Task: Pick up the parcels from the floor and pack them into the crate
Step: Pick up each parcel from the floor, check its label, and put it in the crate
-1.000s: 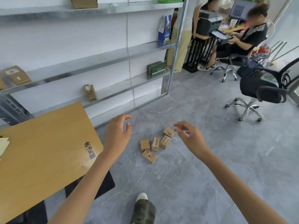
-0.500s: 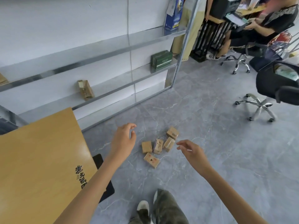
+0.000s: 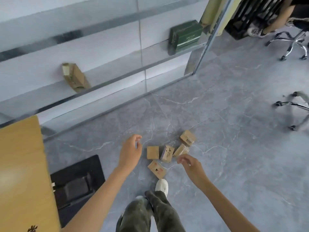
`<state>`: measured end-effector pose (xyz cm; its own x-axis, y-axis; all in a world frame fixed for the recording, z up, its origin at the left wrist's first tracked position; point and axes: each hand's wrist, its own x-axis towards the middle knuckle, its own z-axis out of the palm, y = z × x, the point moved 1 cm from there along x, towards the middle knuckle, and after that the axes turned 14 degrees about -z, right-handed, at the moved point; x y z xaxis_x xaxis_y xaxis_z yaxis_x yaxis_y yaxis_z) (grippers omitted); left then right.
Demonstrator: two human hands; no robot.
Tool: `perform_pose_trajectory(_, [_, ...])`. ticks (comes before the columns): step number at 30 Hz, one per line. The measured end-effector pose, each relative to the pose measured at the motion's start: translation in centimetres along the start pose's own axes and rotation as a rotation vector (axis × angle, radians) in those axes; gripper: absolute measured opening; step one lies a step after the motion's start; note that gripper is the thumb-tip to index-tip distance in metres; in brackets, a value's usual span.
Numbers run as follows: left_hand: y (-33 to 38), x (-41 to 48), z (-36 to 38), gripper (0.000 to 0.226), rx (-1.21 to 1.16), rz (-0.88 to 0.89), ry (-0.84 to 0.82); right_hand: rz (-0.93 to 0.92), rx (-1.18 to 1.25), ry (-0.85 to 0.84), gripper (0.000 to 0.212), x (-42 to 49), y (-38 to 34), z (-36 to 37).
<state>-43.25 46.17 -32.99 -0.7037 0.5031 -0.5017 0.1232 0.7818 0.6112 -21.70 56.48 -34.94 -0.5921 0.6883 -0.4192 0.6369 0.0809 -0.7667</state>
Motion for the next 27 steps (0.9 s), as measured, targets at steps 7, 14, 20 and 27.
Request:
perform_pose_trajectory(7, [-13.3,17.5,15.7,0.028,-0.124,-0.425,-0.099,0.191,0.090,-0.160,0.032,17.2,15.6,13.1])
perform_pose_trajectory(14, [-28.5,30.8,32.9,0.053,-0.049,-0.589,-0.407,0.300,0.062,-0.264,0.038,30.1,32.8,24.7])
perform_pose_trajectory(20, [-33.6,36.4,40.5,0.063,-0.144,-0.684,-0.538,0.272,0.150,-0.416,0.034,34.6,39.1,30.1])
perform_pose_trajectory(27, [-26.7,32.8,34.6,0.056,-0.266,-0.688,-0.515,0.172,0.215,-0.322,0.027,32.3,32.5,23.8])
